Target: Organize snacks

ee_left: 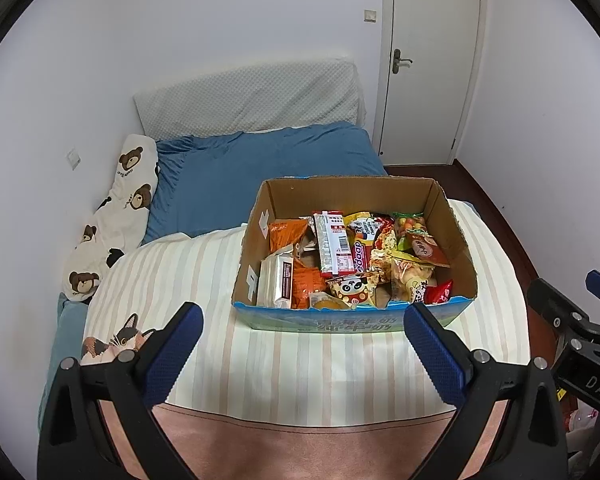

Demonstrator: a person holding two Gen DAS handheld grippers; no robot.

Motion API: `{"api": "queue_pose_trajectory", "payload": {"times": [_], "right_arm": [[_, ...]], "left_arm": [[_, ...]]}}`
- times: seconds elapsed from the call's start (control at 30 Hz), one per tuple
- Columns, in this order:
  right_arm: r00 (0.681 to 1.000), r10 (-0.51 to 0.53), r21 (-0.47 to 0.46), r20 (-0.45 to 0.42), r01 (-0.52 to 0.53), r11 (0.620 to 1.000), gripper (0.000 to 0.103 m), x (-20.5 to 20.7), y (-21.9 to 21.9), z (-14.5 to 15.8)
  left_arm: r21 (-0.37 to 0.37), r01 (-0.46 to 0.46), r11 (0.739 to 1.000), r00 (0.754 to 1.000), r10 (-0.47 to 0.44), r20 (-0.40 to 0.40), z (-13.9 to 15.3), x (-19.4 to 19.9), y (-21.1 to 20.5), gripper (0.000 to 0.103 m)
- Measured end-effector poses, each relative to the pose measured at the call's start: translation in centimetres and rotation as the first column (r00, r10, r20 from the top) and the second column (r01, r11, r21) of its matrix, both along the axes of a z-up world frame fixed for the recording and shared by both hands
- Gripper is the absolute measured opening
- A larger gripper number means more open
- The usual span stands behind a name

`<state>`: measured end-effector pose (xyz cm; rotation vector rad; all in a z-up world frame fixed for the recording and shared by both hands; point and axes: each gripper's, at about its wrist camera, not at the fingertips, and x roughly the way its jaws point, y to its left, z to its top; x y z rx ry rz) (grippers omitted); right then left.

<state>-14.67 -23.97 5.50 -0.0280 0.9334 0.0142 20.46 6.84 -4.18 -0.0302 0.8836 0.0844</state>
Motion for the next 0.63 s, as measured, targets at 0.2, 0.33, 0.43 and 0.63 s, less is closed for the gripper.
{"api": "queue_pose_trajectory", "payload": {"times": [0.2,0.33,0.43,0.63], "right_arm": [[1.000,-0.005,0.000,0.004,0.005,1.000,0.103,-0.3,-0.3,0.3],[1.000,-0.003,-0.002,0.015,0.003,1.000,0.103,-0.6,-0.4,0.7],[1.000,-0.001,-0.005,0.021,0.001,1.000,0.103,-0.7,-0.4,1.0],[1.000,-0.001,-0.004,0.024,0.001,1.000,0.103,-0.8,-0.5,1.1]], "left_arm": [[0.005,-0.002,1.000,1.000,0.002,0.009,0.3,-0.2,-0.1,0.103],[0.007,-0.004,1.000,1.000,0.004,0.012,0.4,-0.2,-0.3,0.103],[0.007,-0.003,1.000,1.000,0.003,0.014,0.5,-0.2,-0.4,0.103],[0.007,-0.003,1.000,1.000,0.003,0.017,0.6,-0.2,-0.4,0.103]]}}
